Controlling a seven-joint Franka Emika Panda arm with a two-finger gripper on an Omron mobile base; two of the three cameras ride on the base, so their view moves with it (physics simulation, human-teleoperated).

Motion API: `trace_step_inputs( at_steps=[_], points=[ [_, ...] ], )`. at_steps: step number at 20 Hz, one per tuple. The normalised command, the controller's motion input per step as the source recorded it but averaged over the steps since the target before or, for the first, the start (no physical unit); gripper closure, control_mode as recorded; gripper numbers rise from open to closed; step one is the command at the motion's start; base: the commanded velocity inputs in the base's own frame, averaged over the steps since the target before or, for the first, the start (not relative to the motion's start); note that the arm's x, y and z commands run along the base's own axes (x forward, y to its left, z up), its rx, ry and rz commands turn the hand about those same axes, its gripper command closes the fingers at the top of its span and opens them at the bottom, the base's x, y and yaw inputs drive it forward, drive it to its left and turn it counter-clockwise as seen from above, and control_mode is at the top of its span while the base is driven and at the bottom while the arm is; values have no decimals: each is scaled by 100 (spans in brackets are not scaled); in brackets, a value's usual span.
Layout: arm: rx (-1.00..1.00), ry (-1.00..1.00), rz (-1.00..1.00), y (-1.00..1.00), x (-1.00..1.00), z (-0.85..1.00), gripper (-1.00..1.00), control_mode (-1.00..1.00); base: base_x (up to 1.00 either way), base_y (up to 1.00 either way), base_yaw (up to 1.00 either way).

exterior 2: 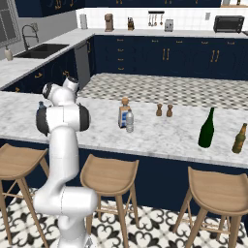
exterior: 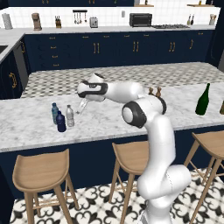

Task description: Move the plastic bottles in the middle to the plastics group, and the glass bottles in the middle to the glass group.

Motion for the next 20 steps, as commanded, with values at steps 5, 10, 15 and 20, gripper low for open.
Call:
trace_step_inputs(
  at_steps=[5, 10, 15, 20],
  points=[
    [0, 0, -15, -39, -27, 25, -100, -100, 0, 0, 0],
    [-9, 0, -24, -58, -30, 5, -100, -100, 0, 0, 0],
    [-18, 0, -31, -74, -6, 11, -100, -100, 0, 0, 0],
    [-5, 8, -30, -72, -5, 89, -100, -100, 0, 0, 0]
  ],
)
